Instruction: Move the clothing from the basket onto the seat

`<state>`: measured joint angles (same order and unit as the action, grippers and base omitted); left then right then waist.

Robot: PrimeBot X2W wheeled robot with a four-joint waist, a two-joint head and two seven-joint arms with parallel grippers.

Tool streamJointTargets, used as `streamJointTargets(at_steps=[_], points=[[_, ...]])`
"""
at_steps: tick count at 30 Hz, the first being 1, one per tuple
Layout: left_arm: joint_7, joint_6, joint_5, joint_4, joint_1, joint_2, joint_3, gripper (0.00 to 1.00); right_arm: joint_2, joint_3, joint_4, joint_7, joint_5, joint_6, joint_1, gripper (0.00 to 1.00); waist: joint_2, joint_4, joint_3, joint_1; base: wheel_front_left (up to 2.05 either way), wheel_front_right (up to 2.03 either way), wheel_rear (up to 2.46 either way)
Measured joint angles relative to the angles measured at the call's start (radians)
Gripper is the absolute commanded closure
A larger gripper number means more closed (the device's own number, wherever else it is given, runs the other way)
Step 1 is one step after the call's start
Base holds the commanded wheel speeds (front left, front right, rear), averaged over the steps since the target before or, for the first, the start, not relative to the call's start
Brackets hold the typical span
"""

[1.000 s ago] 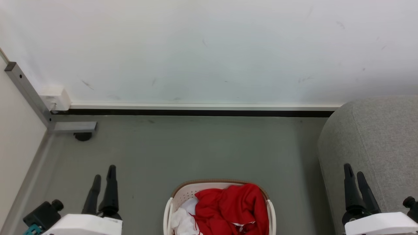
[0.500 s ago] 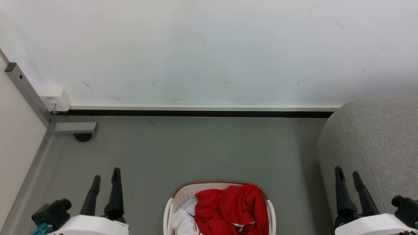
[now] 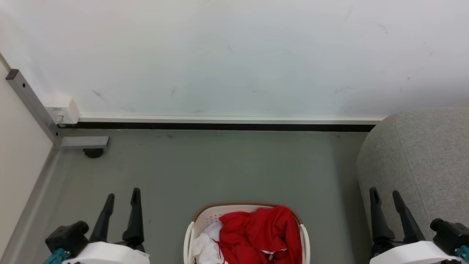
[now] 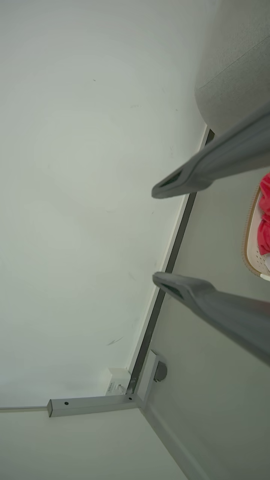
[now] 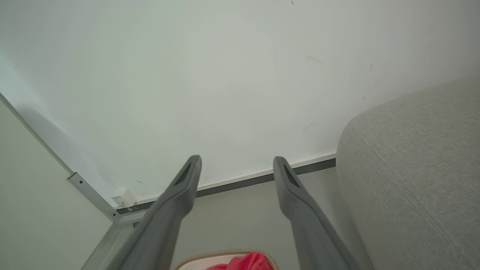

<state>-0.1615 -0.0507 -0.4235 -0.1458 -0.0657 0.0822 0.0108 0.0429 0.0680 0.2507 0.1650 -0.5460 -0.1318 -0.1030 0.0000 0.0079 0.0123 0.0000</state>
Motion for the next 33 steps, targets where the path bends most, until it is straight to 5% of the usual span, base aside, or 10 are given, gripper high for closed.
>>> streamJointTargets(at_steps=[33], points=[[-0.071,-0.028,0.267,0.014,-0.008,-0.011,-0.015,0.00,0.002,0.027,-0.014,0.071,0.205,0.000,-0.015,0.00,0.0000,0.005,0.016,0.0000,0.00,0.00,0.00]])
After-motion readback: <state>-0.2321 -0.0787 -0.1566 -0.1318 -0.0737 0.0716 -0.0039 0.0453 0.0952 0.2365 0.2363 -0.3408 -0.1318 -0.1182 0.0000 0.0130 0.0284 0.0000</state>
